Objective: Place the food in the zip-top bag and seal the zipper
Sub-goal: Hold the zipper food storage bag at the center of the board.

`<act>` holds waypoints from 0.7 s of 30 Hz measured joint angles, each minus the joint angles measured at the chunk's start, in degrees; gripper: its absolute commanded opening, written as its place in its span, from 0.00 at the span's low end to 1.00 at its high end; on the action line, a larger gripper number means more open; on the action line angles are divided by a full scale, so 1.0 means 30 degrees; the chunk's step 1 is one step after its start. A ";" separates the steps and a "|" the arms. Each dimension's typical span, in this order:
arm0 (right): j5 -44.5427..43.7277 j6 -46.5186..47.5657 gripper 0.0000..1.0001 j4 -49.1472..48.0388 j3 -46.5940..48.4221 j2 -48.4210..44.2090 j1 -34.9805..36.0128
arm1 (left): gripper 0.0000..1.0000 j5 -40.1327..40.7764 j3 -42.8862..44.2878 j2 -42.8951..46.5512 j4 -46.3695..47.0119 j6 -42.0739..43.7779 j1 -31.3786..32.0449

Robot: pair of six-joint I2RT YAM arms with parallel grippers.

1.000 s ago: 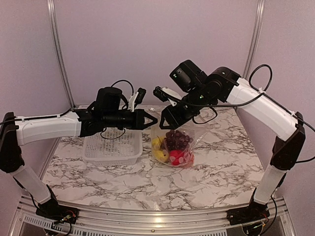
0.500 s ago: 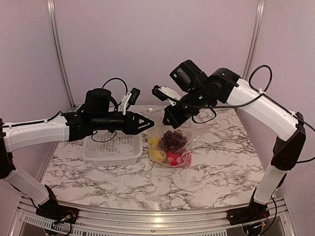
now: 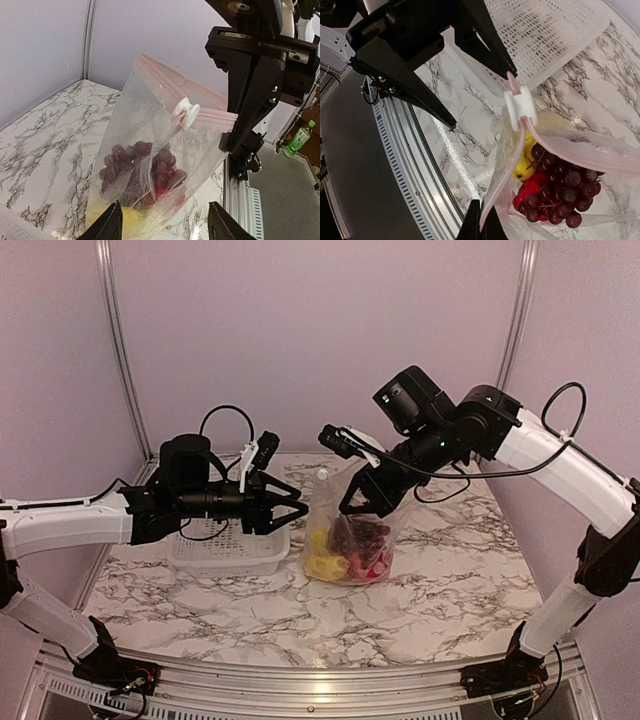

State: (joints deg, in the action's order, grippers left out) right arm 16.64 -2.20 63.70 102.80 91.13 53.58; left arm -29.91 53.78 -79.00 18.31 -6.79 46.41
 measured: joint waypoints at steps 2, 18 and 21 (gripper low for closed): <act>0.0233 0.0066 0.00 0.0007 0.0000 0.0000 0.0000 | 0.57 -0.0379 0.0007 -0.0350 0.0648 -0.0015 0.0000; -0.1967 0.0168 0.00 0.0466 0.0867 0.0852 -0.0124 | 0.35 -0.1239 0.2572 -0.3585 0.2463 0.0765 0.0015; -0.2827 0.0109 0.00 0.0641 0.1617 0.1253 -0.0299 | 0.31 -0.1435 0.2696 -0.3920 0.2900 0.0874 0.0015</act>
State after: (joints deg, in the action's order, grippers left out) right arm 8.16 -1.87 65.63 107.66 94.89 52.69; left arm -34.22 61.87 -90.76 27.00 -4.16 46.46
